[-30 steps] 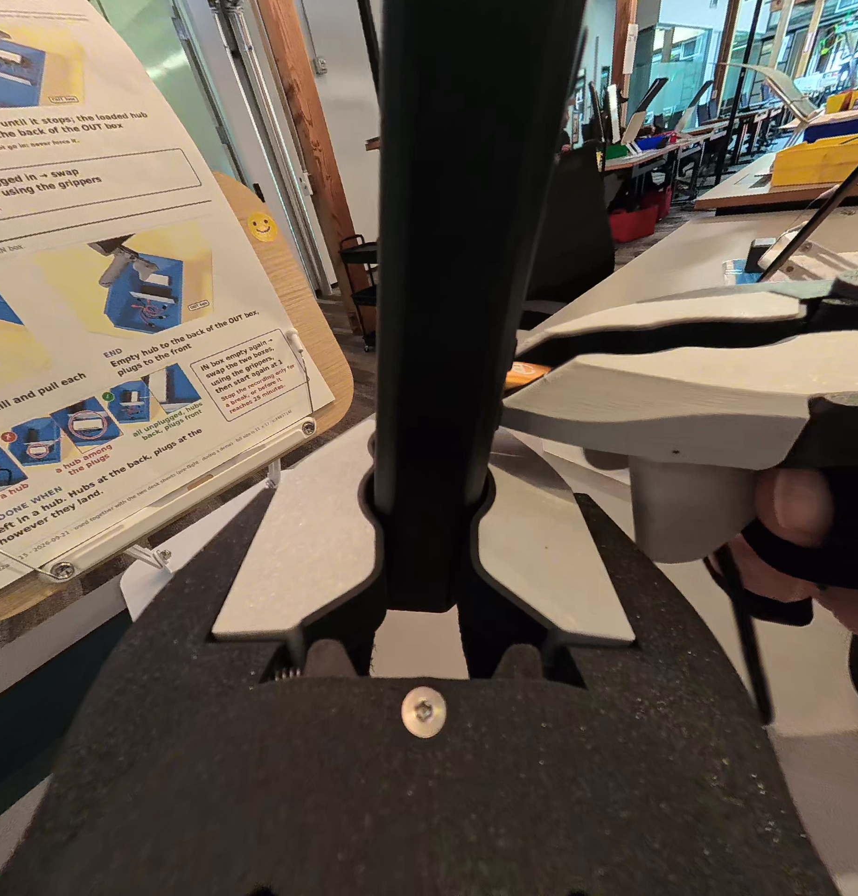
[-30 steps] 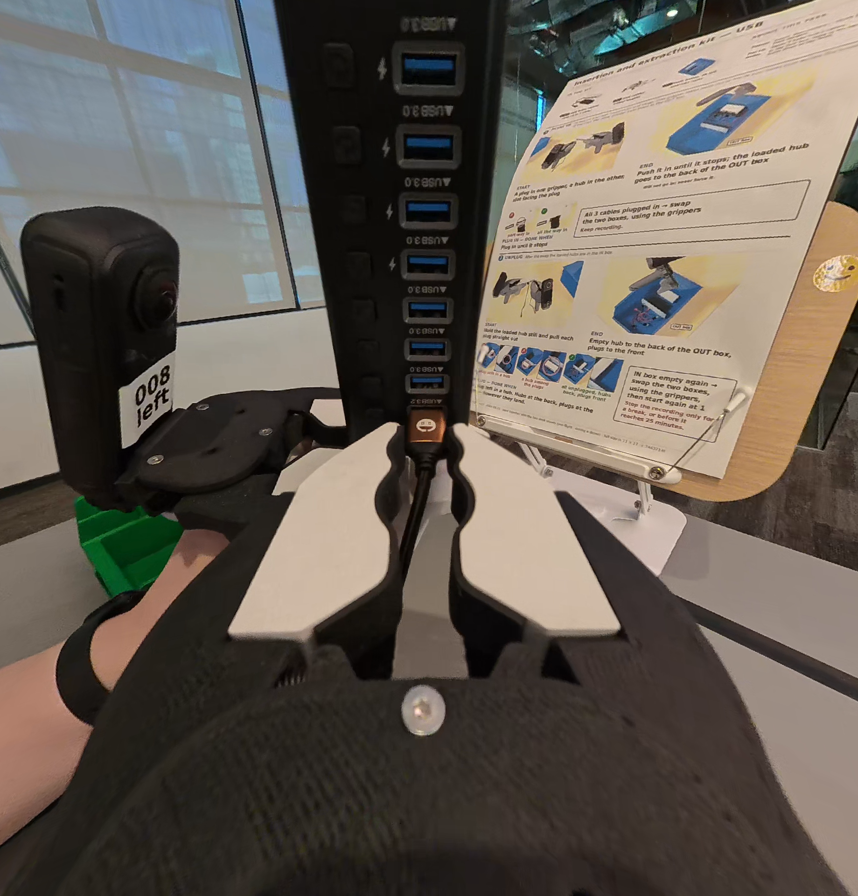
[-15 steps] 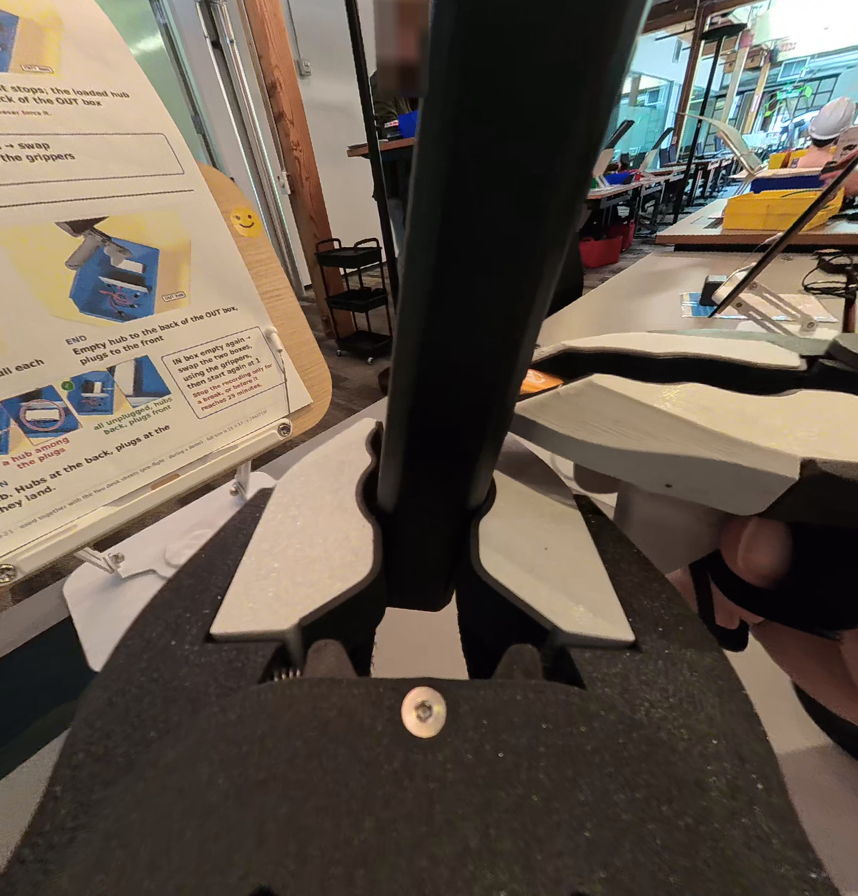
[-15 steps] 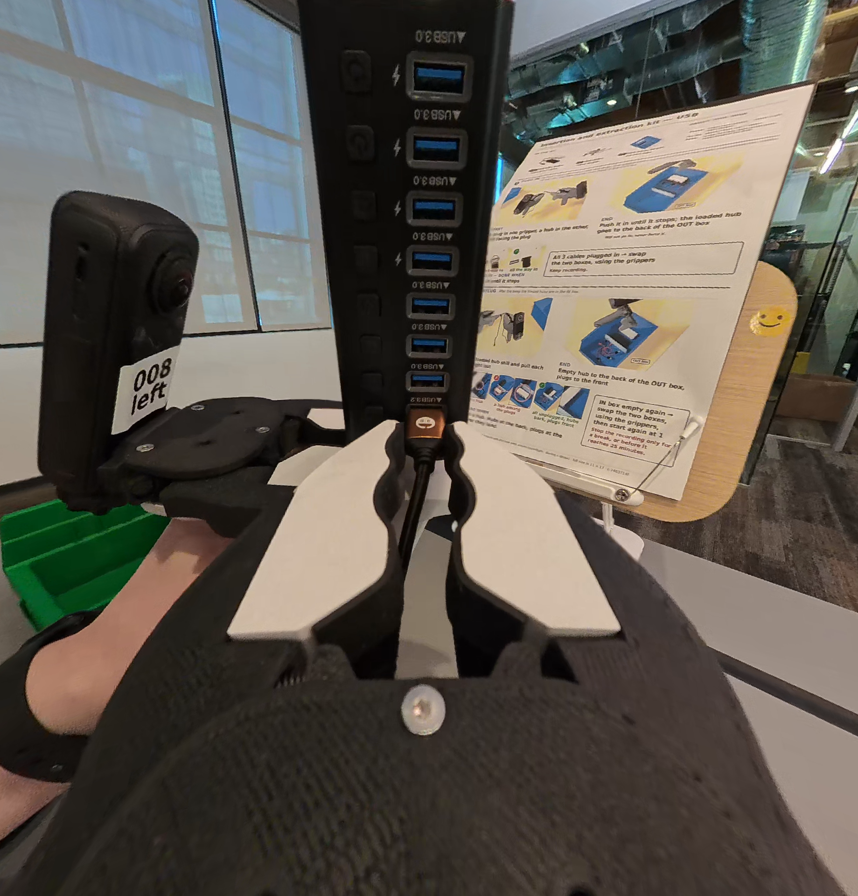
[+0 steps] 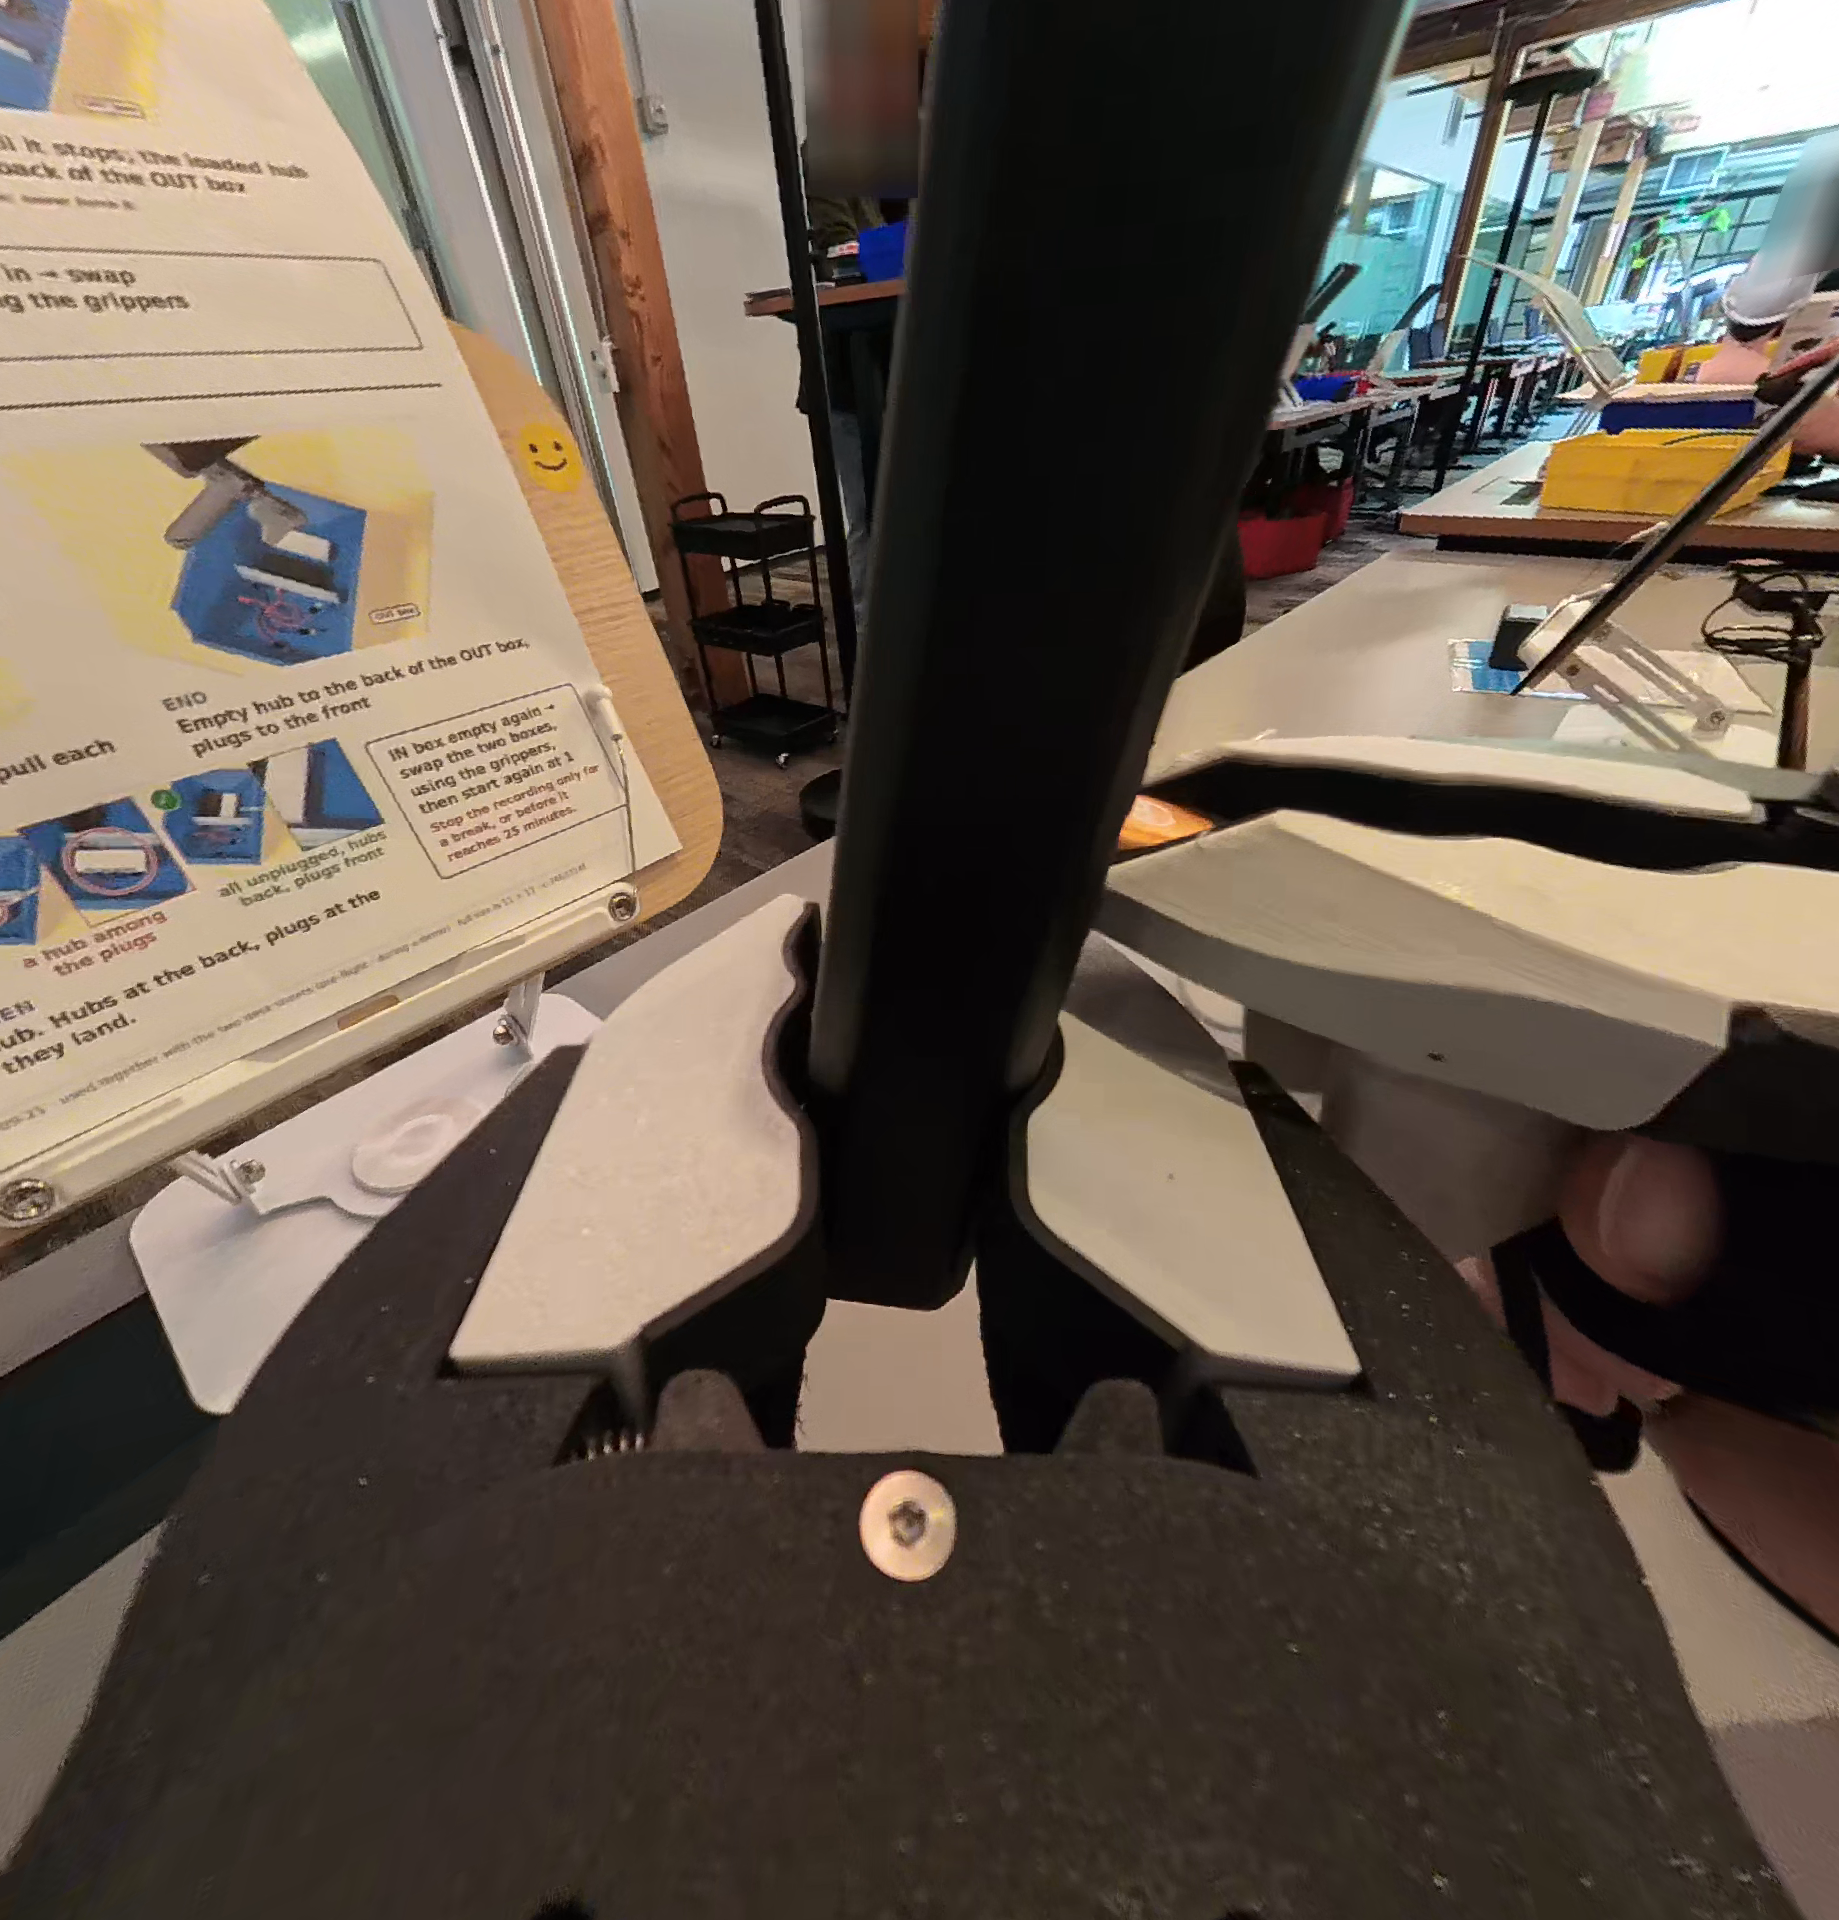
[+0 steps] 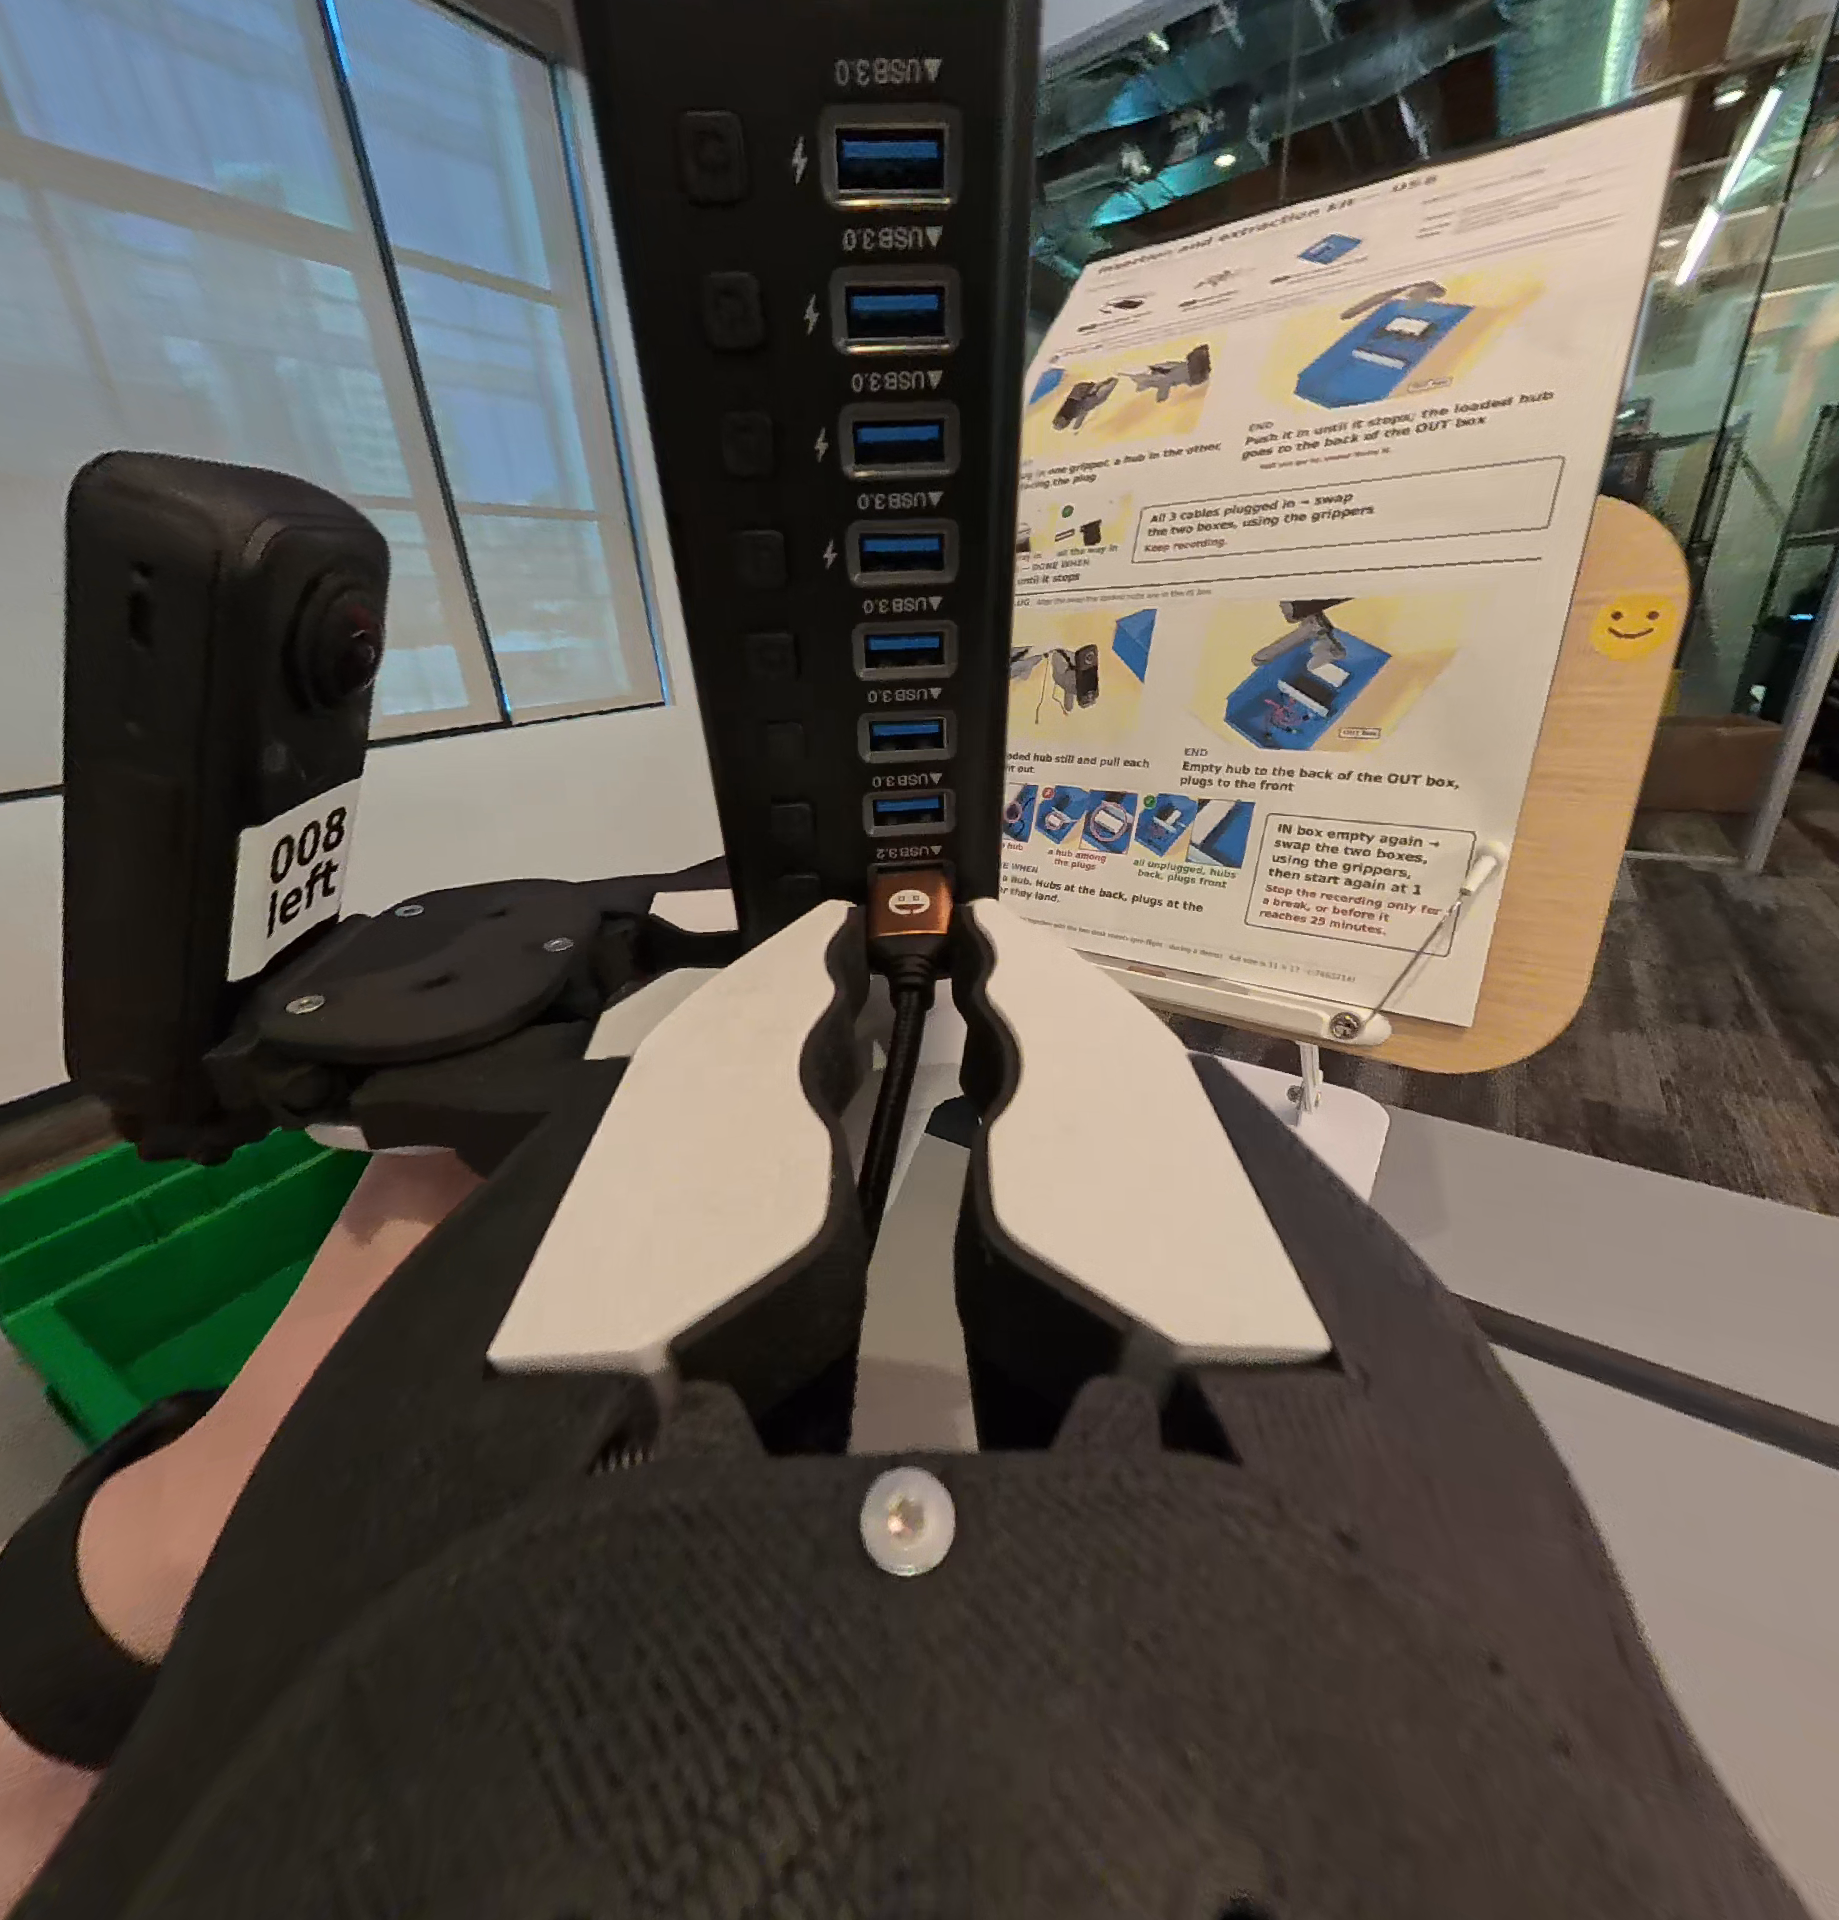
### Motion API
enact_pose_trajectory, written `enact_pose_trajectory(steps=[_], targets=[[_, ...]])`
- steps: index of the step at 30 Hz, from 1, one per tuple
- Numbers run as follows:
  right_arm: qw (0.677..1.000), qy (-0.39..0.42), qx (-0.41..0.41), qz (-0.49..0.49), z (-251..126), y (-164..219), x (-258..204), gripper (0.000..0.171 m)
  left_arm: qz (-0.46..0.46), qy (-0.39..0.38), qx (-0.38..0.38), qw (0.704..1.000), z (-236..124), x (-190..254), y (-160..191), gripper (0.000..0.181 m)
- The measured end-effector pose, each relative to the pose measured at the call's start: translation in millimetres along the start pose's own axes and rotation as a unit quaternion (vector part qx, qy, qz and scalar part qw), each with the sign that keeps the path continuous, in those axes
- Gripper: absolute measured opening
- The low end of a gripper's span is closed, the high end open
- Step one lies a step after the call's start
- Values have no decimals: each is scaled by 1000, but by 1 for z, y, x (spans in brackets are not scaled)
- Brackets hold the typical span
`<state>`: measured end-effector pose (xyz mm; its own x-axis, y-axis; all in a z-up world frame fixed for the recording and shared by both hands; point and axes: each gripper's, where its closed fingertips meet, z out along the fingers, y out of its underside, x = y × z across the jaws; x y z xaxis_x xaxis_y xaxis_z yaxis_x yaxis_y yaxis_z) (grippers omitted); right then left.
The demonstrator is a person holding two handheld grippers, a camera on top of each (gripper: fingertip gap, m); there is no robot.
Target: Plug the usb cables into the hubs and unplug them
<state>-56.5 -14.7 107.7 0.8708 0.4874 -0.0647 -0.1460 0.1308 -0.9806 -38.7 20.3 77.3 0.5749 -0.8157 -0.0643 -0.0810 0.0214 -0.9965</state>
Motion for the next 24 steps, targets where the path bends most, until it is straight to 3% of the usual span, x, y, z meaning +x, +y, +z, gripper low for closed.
enact_pose_trajectory(steps=[9, 14, 20, 24], targets=[[998, 58, -1, -6, 2, 0, -3, 16, -19, 29, 2, 999, -2, 0, 0, 33], [999, 42, -2, -21, -1, -6, -10, 16, -1, 40, 6, 999, -7, 2, -7, 33], [996, 87, 11, -19, -4, -13, -13, 16, -42, 75, 18, 996, -10, 11, -14, 32], [998, 52, 7, -18, -3, -21, -22, 16, -52, 89, 33, 994, -17, 11, -23, 33]])
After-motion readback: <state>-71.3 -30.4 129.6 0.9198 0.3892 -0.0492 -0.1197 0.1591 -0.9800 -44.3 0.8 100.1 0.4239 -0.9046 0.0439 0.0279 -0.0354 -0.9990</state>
